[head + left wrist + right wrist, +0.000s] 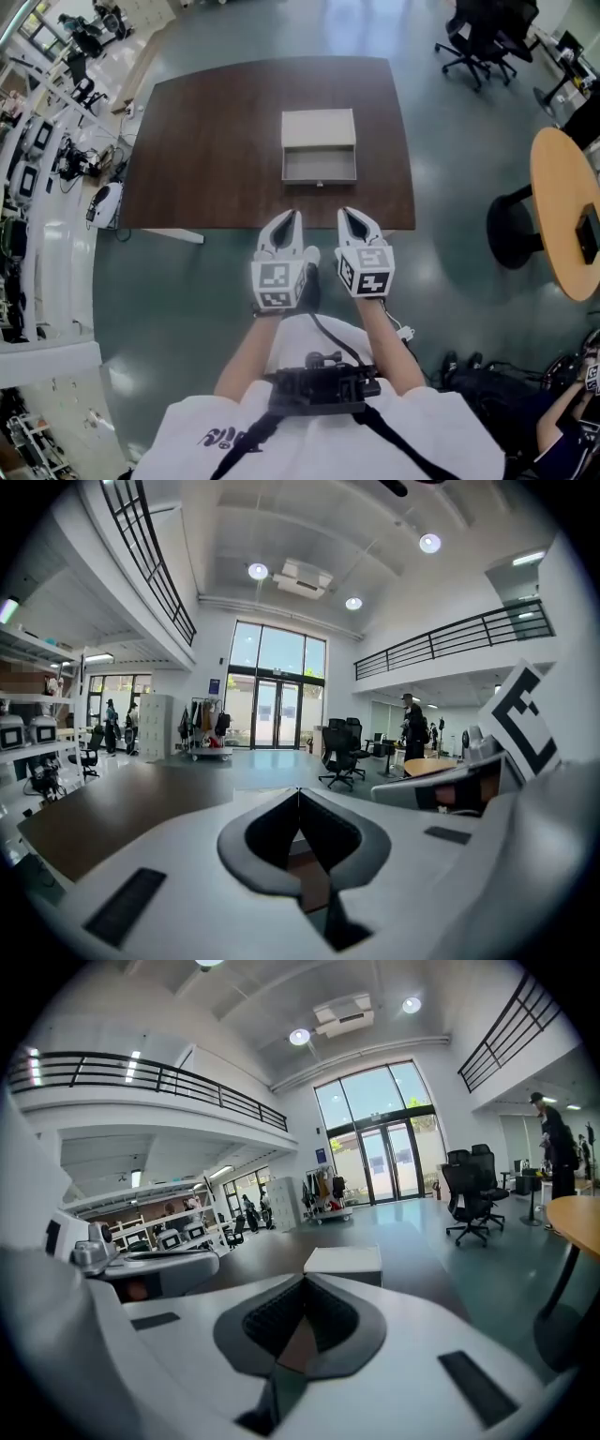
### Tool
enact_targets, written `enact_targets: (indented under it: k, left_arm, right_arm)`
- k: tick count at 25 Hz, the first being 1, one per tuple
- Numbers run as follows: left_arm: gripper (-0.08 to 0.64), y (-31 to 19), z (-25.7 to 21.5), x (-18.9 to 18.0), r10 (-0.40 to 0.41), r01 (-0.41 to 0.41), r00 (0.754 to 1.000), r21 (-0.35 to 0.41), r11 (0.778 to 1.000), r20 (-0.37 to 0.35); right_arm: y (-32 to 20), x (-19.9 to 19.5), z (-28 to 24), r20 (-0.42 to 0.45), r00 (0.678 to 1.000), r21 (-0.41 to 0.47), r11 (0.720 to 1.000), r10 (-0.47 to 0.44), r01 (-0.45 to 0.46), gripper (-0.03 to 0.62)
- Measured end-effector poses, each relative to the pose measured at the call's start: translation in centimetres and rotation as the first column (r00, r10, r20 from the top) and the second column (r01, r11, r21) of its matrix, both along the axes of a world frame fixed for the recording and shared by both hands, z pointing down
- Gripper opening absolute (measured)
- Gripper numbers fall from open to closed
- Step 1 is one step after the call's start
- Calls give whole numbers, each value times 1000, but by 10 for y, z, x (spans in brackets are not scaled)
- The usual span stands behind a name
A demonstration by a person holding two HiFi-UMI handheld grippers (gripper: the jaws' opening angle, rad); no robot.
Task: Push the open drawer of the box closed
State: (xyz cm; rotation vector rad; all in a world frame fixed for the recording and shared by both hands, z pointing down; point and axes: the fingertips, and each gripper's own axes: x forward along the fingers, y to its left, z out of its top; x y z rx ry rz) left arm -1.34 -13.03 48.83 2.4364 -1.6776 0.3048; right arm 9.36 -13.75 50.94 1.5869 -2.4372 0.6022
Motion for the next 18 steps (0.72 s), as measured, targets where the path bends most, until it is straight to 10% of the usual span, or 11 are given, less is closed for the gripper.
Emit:
enact_targets:
  k: [18]
  left_arm:
    - [11, -115, 70, -2, 65, -73, 997, -183, 980, -49]
  right_arm:
    - [-72, -24, 143, 107, 994, -339, 941, 20, 18, -11]
